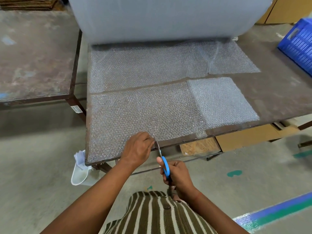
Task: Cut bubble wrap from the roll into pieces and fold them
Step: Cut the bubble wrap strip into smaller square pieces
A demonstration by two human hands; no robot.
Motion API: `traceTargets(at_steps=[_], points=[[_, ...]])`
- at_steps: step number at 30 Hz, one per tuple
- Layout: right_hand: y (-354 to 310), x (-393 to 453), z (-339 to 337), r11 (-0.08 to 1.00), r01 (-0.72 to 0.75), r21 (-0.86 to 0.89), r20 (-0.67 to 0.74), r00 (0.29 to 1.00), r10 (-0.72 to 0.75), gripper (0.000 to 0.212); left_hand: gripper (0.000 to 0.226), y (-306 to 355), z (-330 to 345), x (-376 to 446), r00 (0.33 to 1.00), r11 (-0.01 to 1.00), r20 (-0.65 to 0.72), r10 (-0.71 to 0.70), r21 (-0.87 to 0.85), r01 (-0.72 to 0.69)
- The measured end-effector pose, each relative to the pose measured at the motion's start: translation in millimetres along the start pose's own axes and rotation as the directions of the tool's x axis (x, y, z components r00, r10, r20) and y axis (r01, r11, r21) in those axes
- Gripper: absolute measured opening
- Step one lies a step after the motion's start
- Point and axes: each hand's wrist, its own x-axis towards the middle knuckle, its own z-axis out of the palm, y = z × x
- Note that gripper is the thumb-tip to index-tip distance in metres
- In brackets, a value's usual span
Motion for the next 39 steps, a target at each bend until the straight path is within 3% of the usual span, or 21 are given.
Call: traceTargets(at_steps=[18,30,36,39], points=[[-14.7,22.7,11.0,0.999,-0.030,-0.015,0.010,1.000,0.030,0.074,0.005,-4.7,1.9,-4.3,0.997,0.997,-0.077,0.002,-0.076,-0.008],[-26.0,31.6,10.8,1.000,0.010,-0.002,0.032,0.999,-0.010,0.061,0.012,-6.9,-0.6,-7.5,0.996,0.994,-0.084,0.032,-0.104,-0.041],[-24.0,33.8,8.3,1.000,0.016,0.014,0.035,0.999,-0.016,0.054,0.043,1.5,-8.6,3.5,0.976,0.981,-0.101,-0.192,-0.021,0.191],[-22.7,34.9,6.6,0.999,0.029,0.020,0.032,0.999,-0.029,0.051,0.065,-2.1,-5.6,10.9,0.955,0.955,0.043,-0.295,0.036,0.293]])
